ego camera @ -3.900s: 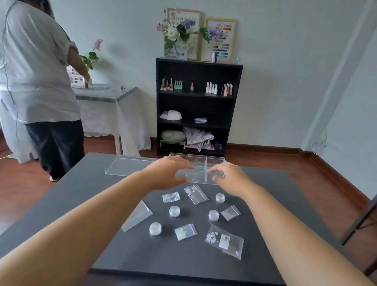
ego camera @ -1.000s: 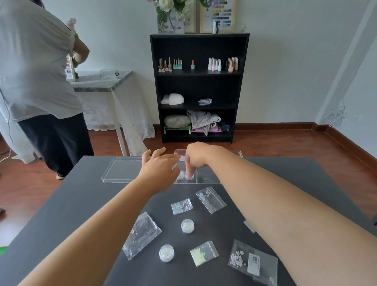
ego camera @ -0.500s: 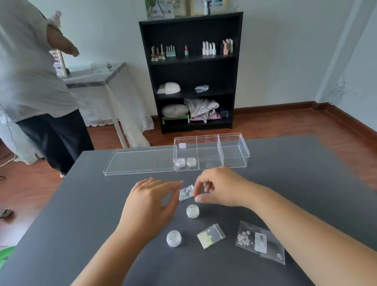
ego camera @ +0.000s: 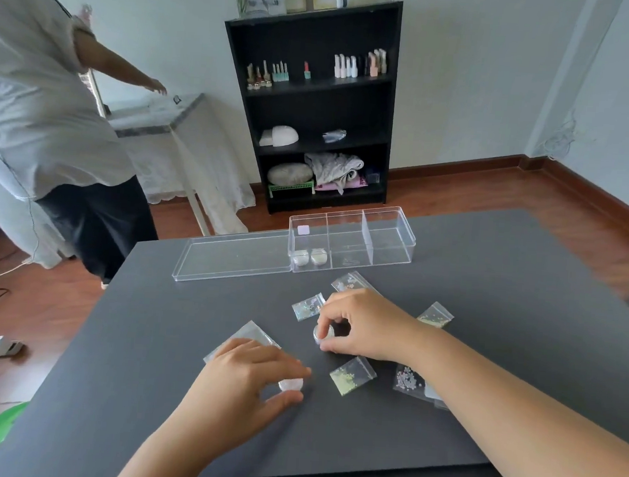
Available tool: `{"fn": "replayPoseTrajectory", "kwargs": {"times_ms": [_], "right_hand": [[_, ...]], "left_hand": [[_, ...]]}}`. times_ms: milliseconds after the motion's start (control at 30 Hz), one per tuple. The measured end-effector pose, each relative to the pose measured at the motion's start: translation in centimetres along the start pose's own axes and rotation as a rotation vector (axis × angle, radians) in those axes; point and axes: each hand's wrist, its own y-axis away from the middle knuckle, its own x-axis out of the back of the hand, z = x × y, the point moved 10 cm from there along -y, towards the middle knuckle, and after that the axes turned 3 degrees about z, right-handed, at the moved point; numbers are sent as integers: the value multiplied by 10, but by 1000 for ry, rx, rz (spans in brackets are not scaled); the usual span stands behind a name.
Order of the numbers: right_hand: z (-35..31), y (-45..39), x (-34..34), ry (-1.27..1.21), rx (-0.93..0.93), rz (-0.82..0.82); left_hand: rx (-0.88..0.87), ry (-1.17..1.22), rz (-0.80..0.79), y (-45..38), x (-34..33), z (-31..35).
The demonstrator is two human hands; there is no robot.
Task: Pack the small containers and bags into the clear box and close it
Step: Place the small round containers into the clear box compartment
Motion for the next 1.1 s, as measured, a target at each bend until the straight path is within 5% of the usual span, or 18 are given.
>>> {"fn": "replayPoseTrajectory", "kwargs": {"times_ms": [400,667,933,1100], "right_hand": [[12,-39,52,-171,-81,154],[37,-95,101,-60,-154,380],[48,-125,84,219,-252,215],[44,-136,76,398,-284,101]], "left_hand": [[136,253,331,-116,64,-75],[254,35,41,-202,10,-125],[269,-379,-245,-221,-21,-136],[267,-442,-333,-224,-28,-133]]}}
